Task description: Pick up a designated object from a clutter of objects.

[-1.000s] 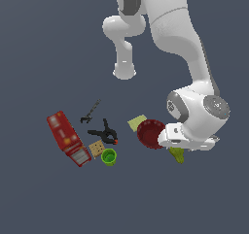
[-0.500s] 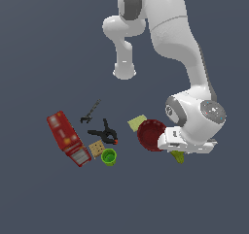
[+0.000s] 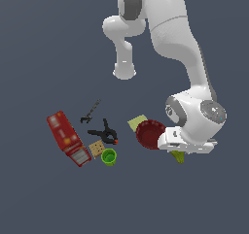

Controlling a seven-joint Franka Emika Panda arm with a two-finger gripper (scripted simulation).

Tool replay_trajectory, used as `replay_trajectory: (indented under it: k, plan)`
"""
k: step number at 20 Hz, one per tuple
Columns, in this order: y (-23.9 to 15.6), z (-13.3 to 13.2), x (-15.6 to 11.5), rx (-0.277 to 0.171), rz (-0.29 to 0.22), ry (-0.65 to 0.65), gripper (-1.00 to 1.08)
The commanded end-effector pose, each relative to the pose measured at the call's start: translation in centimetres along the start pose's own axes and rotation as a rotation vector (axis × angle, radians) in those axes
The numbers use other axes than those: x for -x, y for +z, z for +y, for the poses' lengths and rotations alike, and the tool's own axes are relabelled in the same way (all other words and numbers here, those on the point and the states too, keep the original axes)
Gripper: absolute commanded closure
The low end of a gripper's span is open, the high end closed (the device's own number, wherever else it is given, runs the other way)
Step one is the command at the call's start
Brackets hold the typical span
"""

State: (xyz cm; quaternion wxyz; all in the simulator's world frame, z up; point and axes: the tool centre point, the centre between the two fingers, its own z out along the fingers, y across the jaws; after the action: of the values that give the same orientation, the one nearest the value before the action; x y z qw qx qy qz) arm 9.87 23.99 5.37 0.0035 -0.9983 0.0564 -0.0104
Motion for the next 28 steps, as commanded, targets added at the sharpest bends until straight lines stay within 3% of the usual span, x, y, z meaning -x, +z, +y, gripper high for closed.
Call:
replay_trajectory:
  k: [1, 8, 14, 28]
  plan:
    - [0.0, 0.0, 0.0, 0.0, 0.0, 0.0, 1.08]
    - [-1.1, 1.2, 0.2, 0.0, 0.0, 0.0, 1.08]
    - [-3.6, 3.8, 0.7, 0.001, -0.001, 0.0, 1.08]
    - [-14.5, 15.4, 2.5, 0.003, -0.009, -0.001, 1.08]
